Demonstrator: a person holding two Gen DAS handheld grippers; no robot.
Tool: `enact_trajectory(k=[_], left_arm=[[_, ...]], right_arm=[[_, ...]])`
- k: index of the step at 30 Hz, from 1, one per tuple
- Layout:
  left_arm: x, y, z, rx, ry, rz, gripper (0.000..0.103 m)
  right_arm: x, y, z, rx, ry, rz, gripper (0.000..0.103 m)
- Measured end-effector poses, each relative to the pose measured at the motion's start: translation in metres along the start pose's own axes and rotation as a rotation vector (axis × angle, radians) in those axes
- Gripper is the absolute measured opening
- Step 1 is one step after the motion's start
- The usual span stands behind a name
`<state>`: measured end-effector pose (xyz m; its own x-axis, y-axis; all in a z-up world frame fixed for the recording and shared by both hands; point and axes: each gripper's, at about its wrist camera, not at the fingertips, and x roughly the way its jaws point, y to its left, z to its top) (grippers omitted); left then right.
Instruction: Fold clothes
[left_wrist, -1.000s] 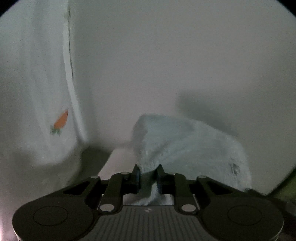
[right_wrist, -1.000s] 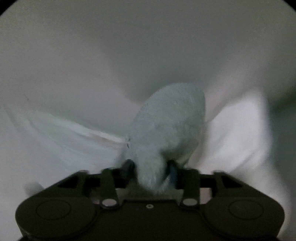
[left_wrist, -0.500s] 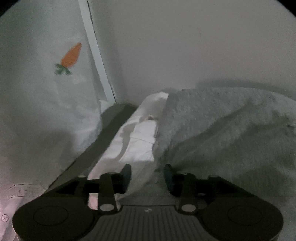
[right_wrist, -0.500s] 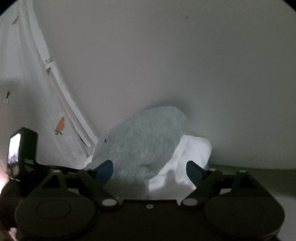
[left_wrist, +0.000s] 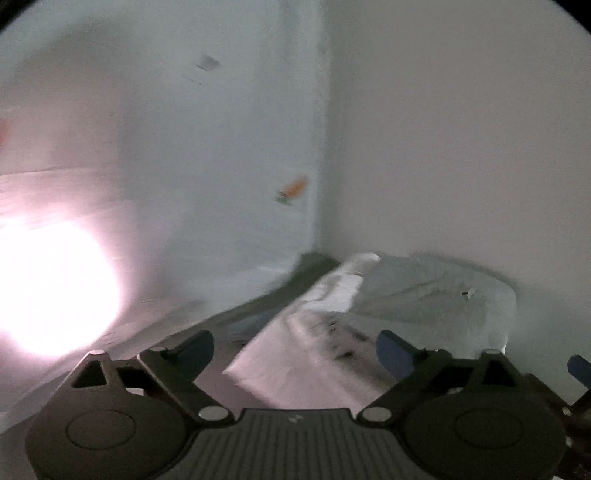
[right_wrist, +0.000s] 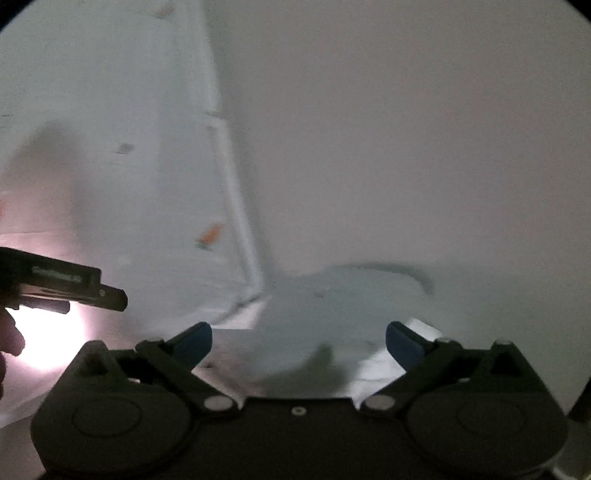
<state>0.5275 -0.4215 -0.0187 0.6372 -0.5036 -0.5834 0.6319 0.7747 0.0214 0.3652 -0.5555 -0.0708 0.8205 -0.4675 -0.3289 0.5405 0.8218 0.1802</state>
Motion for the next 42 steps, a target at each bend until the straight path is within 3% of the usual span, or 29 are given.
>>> enact_trajectory(k=[12,18,21,24,29,35,42], left_arm=[[-0.257,0.075,-0.145,-0.204,-0.264,0.314,0.103],[-0.364,0.077,-0.213,-0.236,-0.352,0.515,0.103],[-0.402,0.082,-0.240,-0.358,-0.315,0.562,0.103],[-0.433,0.086,-0.263,-0.440,-0.226,0.571,0.103],[-0.467,0.074,-0.296,-0.397,-0.108,0.636,0.103],[-0.501,0.063,-0.339,-0.449,0.004,0.614,0.103],[-0.519,0.056,-0.367,-0.464,0.084,0.579,0.103]], right_arm=[[-0.185,0.093,-0.016,-0.117,-0.155,0.276,0.103],[-0.273,0.125,-0.039,-0.160,-0.133,0.467,0.103],[-0.305,0.144,-0.048,-0.222,-0.098,0.521,0.103],[-0.337,0.161,-0.058,-0.298,-0.032,0.549,0.103],[-0.381,0.170,-0.077,-0.325,0.077,0.582,0.103],[-0.425,0.164,-0.111,-0.405,0.189,0.555,0.103],[-0.443,0.158,-0.131,-0.421,0.326,0.510,0.103]])
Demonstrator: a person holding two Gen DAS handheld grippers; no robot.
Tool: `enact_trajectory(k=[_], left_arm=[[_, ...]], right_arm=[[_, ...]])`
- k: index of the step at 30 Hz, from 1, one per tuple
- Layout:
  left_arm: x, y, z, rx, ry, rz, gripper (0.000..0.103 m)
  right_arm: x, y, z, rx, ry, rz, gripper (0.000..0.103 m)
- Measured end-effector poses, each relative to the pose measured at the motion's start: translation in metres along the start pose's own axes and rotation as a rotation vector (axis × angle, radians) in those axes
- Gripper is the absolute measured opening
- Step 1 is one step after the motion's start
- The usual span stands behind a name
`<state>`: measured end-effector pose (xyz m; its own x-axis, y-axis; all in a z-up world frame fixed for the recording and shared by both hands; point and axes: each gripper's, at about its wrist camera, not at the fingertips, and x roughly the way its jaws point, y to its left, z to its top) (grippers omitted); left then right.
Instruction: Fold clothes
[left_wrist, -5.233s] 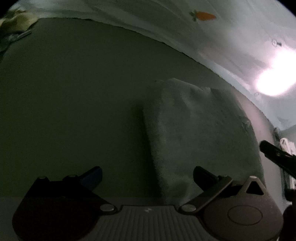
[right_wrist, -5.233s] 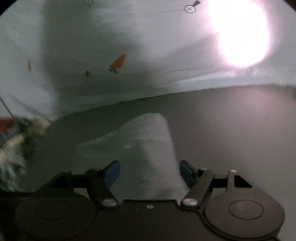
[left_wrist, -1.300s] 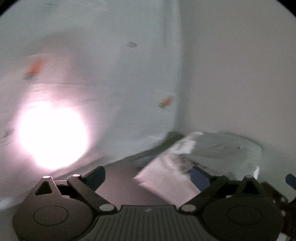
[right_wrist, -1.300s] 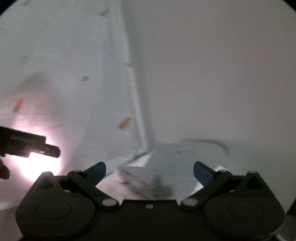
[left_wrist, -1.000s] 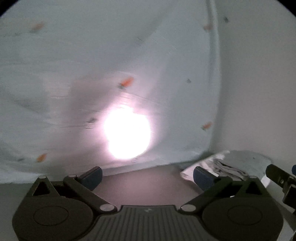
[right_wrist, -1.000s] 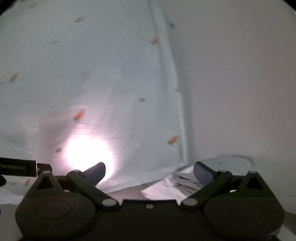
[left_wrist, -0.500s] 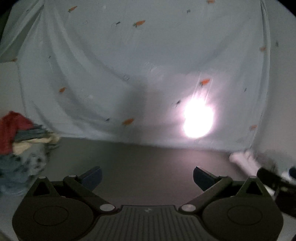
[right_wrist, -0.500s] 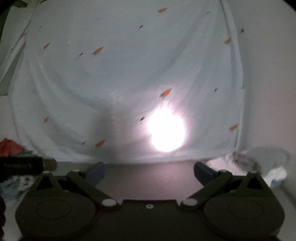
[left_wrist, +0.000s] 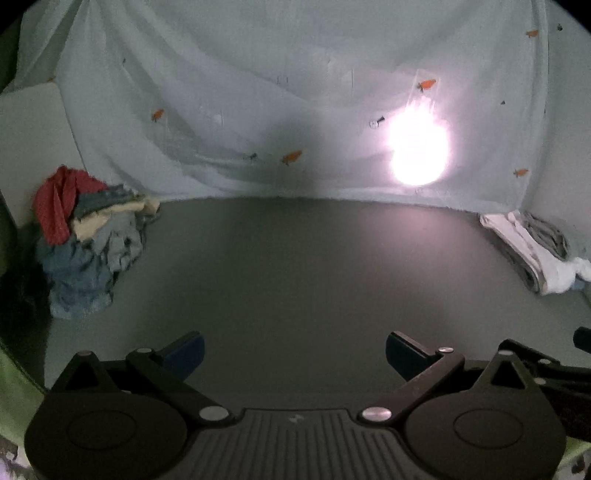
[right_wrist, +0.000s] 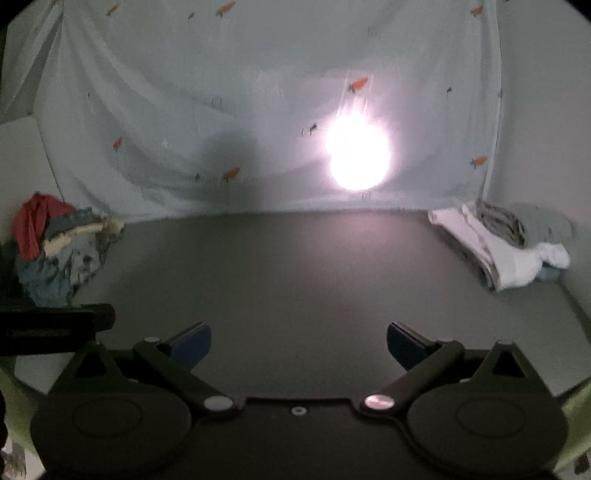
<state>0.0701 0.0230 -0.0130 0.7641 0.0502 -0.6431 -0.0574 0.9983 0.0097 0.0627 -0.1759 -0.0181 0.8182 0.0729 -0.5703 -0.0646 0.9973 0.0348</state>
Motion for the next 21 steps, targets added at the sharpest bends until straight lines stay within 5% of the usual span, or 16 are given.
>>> enact_trajectory(k=[21], left_arm=[[-0.024,0.007,-0.028,0.028,0.057,-0.008,0.103]], right_arm=[[-0.022,0.010,-0.032,-0.017,0.057,-0.022,0.103]])
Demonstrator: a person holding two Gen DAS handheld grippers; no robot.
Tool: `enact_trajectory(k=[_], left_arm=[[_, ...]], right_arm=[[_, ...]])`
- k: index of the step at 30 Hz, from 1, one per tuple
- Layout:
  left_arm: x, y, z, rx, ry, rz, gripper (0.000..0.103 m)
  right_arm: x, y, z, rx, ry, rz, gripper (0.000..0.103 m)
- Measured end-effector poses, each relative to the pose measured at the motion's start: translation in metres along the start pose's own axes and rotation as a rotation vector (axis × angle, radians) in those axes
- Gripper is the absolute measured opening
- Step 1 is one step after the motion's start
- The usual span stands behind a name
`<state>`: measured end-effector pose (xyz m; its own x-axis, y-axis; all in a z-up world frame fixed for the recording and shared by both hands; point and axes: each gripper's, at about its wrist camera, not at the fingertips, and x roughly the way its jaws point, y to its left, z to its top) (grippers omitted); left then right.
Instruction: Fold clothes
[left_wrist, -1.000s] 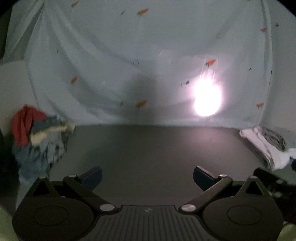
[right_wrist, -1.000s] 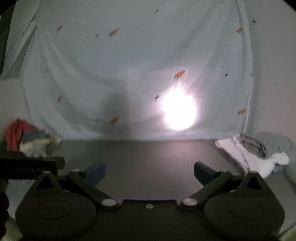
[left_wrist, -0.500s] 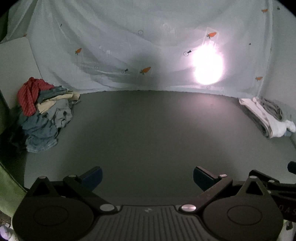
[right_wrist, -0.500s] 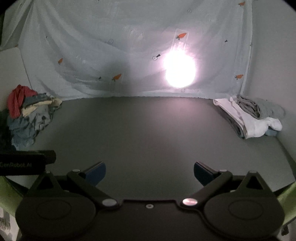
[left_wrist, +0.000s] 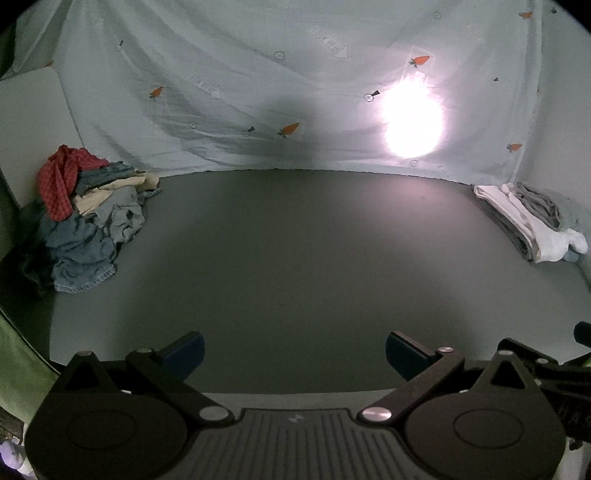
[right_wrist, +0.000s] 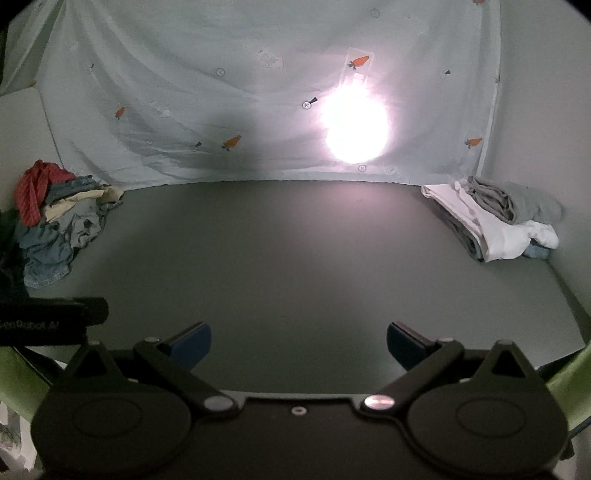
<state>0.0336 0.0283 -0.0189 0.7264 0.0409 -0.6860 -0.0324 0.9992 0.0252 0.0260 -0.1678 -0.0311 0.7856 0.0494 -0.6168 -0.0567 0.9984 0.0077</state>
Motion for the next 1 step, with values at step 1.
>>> enact_trajectory(k=[1], left_arm=[[-0.0007,0.0000,-0.0003,0.004,-0.003,0.000,0.103]], right_arm=[[-0.0005,0.0004,-0.0005,0.001,-0.001,0.000,0.103]])
